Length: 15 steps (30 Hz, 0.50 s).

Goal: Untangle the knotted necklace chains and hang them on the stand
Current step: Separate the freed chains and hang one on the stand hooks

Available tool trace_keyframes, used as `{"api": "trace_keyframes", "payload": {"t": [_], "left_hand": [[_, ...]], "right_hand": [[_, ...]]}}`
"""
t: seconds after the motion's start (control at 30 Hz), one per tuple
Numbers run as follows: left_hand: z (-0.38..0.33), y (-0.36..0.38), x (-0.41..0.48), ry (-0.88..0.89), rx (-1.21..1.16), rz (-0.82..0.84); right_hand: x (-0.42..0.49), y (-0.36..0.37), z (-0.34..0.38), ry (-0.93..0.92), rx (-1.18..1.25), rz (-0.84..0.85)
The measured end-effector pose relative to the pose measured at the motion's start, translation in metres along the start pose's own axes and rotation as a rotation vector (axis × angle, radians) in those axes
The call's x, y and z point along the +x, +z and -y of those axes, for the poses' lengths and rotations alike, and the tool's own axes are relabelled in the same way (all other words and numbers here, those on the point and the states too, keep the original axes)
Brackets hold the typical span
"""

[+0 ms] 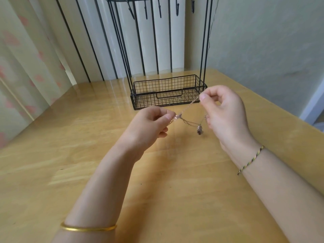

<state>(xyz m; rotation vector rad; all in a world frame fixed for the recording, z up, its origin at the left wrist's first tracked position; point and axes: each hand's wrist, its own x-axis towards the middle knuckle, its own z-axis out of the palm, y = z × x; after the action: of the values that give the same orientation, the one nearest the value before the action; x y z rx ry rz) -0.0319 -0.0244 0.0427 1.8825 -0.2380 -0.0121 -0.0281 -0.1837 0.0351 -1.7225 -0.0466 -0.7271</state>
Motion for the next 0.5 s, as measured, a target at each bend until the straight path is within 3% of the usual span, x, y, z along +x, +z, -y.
{"api": "trace_keyframes", "payload": {"t": [0.2,0.37,0.43,0.5], "left_hand": [[-0.001,-0.009,0.001,0.048,0.271,-0.111],[0.005,-0.014,0.007,0.099,0.447,-0.311],[0.008,-0.016,0.010,0.087,0.394,-0.402],[0.009,-0.018,0.013,0.022,0.244,-0.466]], "right_hand": [[0.009,-0.007,-0.005,-0.007,-0.260,-0.160],[0.011,-0.011,-0.008,0.037,-0.374,-0.180],[0.010,-0.010,-0.008,0.097,-0.299,-0.177],[0.009,-0.009,-0.003,0.273,0.017,-0.171]]}}
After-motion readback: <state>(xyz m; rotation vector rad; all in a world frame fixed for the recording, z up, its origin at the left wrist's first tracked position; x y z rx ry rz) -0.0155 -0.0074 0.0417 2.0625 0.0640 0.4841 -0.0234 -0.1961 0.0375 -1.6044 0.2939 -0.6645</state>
